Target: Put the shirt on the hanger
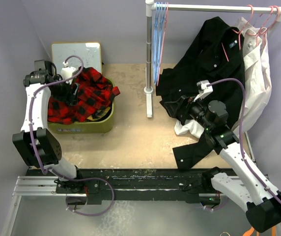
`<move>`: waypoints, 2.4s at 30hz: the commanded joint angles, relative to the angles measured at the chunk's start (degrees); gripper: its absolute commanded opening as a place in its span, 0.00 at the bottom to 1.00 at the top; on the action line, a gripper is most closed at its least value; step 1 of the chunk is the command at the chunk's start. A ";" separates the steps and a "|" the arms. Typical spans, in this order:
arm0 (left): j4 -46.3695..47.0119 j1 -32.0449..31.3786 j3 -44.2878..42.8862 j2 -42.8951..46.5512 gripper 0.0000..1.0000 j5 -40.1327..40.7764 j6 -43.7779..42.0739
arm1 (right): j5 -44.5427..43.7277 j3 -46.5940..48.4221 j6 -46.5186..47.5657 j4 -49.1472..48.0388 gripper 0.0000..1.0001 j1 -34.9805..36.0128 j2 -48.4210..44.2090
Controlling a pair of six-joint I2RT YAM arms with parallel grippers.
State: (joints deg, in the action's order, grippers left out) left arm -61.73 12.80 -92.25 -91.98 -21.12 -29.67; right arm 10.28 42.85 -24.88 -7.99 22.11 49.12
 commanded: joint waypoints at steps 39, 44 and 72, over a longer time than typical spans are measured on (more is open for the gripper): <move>2.33 -1.67 -22.43 22.12 0.00 -6.82 15.36 | 17.07 32.80 21.57 -4.50 1.00 18.23 28.92; 0.76 -1.69 -24.75 22.55 0.00 -7.86 14.75 | 20.58 37.08 23.46 -7.65 1.00 23.01 36.20; -6.59 -1.67 -32.04 24.60 0.00 -16.66 8.51 | 28.77 47.51 31.53 -3.13 0.86 26.15 52.45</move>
State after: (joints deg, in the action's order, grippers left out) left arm -67.79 10.92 -121.45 -67.92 -31.00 -18.63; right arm 32.12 86.52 4.99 -12.32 48.05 100.40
